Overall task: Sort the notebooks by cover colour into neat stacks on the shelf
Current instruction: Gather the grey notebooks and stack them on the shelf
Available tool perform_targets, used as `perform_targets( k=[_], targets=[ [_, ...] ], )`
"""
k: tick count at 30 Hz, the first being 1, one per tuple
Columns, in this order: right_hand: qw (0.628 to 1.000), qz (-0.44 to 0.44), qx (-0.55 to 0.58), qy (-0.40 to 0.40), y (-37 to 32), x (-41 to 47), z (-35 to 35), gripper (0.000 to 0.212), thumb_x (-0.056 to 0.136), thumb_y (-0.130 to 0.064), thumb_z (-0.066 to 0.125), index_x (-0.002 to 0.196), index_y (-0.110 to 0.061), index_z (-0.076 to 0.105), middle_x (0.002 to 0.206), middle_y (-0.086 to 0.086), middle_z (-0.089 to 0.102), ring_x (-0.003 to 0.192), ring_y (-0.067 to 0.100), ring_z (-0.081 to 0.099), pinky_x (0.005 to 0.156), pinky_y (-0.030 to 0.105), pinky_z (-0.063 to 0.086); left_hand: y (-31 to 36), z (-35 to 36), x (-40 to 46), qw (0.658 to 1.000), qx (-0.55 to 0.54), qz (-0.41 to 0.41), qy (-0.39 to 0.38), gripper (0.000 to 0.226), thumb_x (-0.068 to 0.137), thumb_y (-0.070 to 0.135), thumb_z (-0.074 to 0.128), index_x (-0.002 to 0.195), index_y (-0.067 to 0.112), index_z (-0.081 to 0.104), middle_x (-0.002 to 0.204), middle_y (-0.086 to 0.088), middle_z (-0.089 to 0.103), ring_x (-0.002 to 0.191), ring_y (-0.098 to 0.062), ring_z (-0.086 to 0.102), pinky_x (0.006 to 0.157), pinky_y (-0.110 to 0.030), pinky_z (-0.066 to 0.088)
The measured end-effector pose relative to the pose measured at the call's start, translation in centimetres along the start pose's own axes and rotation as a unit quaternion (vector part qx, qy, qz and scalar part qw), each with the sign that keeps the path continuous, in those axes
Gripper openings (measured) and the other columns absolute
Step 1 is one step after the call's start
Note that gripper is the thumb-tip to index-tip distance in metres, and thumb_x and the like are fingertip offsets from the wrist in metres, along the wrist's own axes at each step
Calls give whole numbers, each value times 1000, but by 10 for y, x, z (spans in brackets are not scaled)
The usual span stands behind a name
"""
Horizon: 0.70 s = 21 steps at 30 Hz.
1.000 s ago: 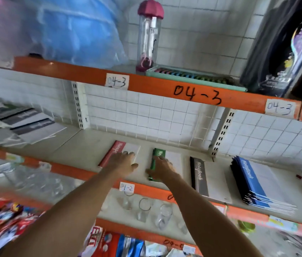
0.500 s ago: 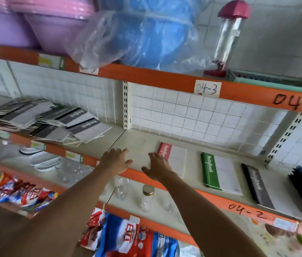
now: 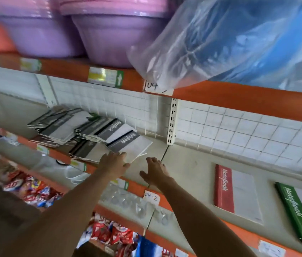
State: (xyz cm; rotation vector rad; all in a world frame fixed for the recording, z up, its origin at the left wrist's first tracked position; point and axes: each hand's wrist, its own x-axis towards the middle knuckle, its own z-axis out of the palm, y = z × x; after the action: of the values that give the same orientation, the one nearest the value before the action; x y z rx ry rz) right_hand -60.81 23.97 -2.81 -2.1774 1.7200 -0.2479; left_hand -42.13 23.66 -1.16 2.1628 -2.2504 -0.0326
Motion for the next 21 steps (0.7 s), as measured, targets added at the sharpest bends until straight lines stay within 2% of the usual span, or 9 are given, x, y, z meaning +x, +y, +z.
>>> perform_targets(
  k=[5,10,13,15,17,18,19,21],
  targets=[
    [1000,-17,16,12,-51,58,28,49,93,-36,56,135,-11,48,143,10,47,133,30,42,108,37,34,-60,-8,40,1000,13,-3,23,52,93,51,51,137,23,50,136,-5,56,129,-27,45,104,-41,39],
    [996,-71,-38,44,-83,97,49,50,98,-26,48,147,-18,37,157,4,30,146,23,23,118,38,20,-99,1,70,999,-18,15,45,44,96,45,51,132,20,53,133,-4,58,125,-26,48,101,-40,41],
    [997,-36,-65,29,-87,105,61,47,98,-25,46,144,-21,38,154,2,31,143,29,25,115,46,23,-109,9,86,998,-19,33,59,48,96,45,48,136,18,50,142,-8,51,132,-28,43,105,-41,40],
    [994,7,-99,38,-84,109,63,47,95,-25,50,141,-21,43,149,5,37,139,34,29,112,53,24,-112,14,99,998,21,40,54,55,99,45,42,144,15,42,155,-14,35,143,-32,29,116,-45,28],
    [991,60,-109,57,-80,107,62,47,88,-24,58,134,-22,51,140,8,46,131,37,38,107,58,29,-112,20,107,997,56,35,49,58,99,47,39,146,13,41,158,-16,28,146,-34,20,119,-49,15],
    [988,87,-102,74,-78,105,61,46,86,-25,60,131,-24,53,135,9,50,126,38,43,105,60,32,-111,23,108,996,61,37,52,56,99,47,40,142,12,46,155,-17,32,144,-36,24,118,-50,15],
    [984,113,-95,99,-77,101,62,43,85,-27,59,128,-24,55,129,9,53,120,38,49,102,60,35,-110,28,108,995,63,50,60,52,98,46,43,134,11,55,147,-19,43,137,-37,32,114,-51,22],
    [970,155,-99,157,-74,94,68,36,84,-32,57,118,-20,61,112,12,60,102,38,58,94,59,43,-107,35,106,988,64,98,103,38,93,43,56,103,11,73,113,-17,63,109,-36,50,95,-48,43]
  ],
)
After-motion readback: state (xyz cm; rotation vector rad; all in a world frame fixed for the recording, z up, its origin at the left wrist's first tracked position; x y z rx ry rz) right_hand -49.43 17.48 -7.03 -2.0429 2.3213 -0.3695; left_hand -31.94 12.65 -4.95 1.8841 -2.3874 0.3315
